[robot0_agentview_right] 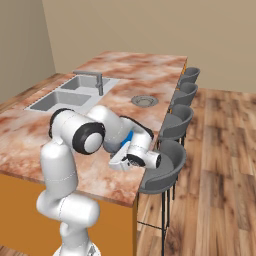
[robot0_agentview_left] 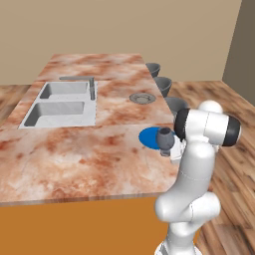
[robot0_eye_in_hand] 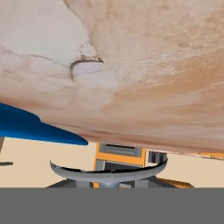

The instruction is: Retrieve the wine glasses from the counter and place one next to each plate.

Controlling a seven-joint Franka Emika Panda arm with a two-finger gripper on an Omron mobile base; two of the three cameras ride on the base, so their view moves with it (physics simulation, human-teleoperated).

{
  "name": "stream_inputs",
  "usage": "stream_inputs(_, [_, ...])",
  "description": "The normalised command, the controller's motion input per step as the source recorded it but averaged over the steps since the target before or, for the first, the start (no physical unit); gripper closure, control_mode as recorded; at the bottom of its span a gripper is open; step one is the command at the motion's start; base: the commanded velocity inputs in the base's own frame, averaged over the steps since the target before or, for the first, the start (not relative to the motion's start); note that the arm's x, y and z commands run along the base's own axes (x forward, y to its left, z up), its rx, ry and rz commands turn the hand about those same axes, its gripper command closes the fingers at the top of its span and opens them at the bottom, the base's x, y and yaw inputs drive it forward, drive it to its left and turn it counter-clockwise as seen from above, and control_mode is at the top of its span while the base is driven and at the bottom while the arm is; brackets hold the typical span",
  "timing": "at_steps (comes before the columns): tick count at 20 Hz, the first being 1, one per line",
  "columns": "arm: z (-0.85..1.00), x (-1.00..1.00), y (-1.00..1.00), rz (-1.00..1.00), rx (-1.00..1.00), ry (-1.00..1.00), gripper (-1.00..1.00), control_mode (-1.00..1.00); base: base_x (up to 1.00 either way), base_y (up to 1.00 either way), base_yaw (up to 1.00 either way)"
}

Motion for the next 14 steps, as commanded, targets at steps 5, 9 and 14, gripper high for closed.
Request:
stream_inputs(5, [-0.05,0.28,0.0,0.0,0.0,0.0,1.0,-1.0,0.0,0.0,0.0])
stream_inputs(9, [-0.08,0.17,0.0,0.0,0.0,0.0,1.0,-1.0,0.0,0.0,0.0])
stream_inputs(14, [-0.1,0.03,-0.1,0.0,0.0,0.0,1.0,-1.0,0.0,0.0,0.0])
